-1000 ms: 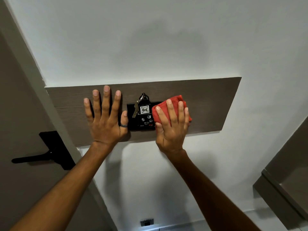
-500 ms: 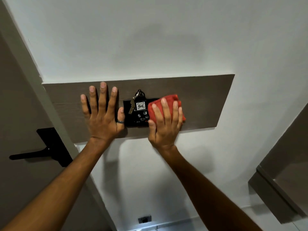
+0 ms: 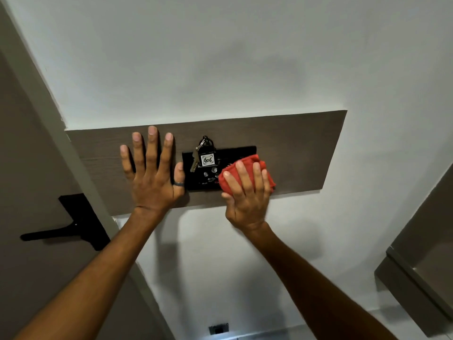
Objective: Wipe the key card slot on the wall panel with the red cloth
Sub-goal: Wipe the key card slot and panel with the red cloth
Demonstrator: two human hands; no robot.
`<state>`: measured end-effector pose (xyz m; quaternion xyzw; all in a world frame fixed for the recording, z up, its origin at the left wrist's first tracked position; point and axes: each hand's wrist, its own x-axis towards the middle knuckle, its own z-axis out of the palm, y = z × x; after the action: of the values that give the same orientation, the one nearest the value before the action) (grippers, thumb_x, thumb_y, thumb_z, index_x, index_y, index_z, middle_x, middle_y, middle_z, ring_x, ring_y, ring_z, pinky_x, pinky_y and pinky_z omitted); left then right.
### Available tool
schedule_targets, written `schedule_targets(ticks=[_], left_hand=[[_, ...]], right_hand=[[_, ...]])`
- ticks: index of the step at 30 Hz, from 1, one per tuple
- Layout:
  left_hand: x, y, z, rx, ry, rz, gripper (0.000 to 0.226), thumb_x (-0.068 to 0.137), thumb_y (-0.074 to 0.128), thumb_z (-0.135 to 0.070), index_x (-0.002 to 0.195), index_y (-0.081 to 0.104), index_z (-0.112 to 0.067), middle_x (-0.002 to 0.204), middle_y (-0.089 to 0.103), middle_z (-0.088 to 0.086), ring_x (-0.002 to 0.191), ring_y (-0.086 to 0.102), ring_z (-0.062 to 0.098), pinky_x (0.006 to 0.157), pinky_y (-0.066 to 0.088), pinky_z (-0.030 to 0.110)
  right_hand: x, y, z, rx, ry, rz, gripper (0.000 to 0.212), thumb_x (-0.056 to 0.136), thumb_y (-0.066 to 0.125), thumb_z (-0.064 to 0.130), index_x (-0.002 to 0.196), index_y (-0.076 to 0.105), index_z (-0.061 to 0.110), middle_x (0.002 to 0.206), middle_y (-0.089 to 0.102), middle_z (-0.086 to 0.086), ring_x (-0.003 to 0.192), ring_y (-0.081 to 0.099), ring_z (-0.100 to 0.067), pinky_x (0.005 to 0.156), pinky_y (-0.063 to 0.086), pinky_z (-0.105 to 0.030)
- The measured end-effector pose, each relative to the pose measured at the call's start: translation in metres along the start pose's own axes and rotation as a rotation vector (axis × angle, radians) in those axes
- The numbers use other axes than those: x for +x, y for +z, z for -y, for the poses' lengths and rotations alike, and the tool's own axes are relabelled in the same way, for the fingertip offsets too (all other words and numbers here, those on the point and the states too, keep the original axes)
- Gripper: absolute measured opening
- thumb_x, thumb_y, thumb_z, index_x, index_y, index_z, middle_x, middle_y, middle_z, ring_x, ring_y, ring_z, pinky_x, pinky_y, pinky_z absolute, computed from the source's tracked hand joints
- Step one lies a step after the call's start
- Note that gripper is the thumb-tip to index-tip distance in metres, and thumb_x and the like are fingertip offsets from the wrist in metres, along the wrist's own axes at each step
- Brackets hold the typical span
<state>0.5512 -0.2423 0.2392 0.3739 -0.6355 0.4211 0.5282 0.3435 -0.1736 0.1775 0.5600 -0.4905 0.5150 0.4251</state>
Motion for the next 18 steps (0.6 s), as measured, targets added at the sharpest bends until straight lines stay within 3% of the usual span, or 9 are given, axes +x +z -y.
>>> schedule_targets(ticks=[2,5,11,15,18], left_hand=[[-0.001,-0.001,0.0,-0.001,0.005,0.012,0.062,0.106,0.039,-0.038,0.164,0.029,-0.017,0.167,0.027,0.015,0.16,0.006,0.029,0.129,0.006,0.053],[0.001,-0.001,-0.001,-0.026,-0.004,0.019,0.062,0.106,0.039,-0.038,0.164,0.028,-0.017,0.166,0.028,0.016,0.16,0.005,0.028,0.129,0.006,0.053],[0.0,-0.003,-0.001,0.002,-0.004,0.007,0.062,0.107,0.038,-0.039,0.164,0.027,-0.017,0.169,0.023,0.011,0.16,0.005,0.029,0.129,0.006,0.053],[0.001,-0.002,-0.001,-0.026,0.004,0.012,0.063,0.106,0.039,-0.038,0.164,0.027,-0.018,0.166,0.028,0.015,0.159,0.012,0.035,0.129,0.006,0.053],[0.001,-0.001,-0.001,-0.053,-0.009,0.008,0.063,0.105,0.041,-0.037,0.163,0.028,-0.017,0.165,0.03,0.016,0.154,0.02,0.041,0.128,0.008,0.054]], right_hand=[[0.021,-0.005,-0.003,0.013,-0.023,-0.021,0.042,0.107,0.039,0.041,0.142,0.057,0.028,0.155,0.052,-0.004,0.151,0.038,-0.034,0.127,0.029,-0.049],[0.068,-0.003,0.015,0.055,0.128,-0.082,0.044,0.107,0.037,0.041,0.139,0.064,0.027,0.152,0.057,-0.003,0.15,0.042,-0.033,0.124,0.032,-0.05],[-0.003,0.0,0.012,0.0,0.073,-0.011,0.044,0.104,0.044,0.042,0.145,0.051,0.026,0.159,0.045,-0.005,0.155,0.032,-0.034,0.128,0.025,-0.048],[0.055,-0.002,0.025,0.062,0.204,-0.077,0.044,0.105,0.04,0.043,0.137,0.064,0.025,0.153,0.056,-0.006,0.15,0.042,-0.034,0.123,0.034,-0.051],[0.051,0.002,0.022,0.078,0.144,-0.091,0.046,0.107,0.036,0.042,0.14,0.062,0.024,0.152,0.057,-0.007,0.15,0.042,-0.036,0.124,0.033,-0.052]])
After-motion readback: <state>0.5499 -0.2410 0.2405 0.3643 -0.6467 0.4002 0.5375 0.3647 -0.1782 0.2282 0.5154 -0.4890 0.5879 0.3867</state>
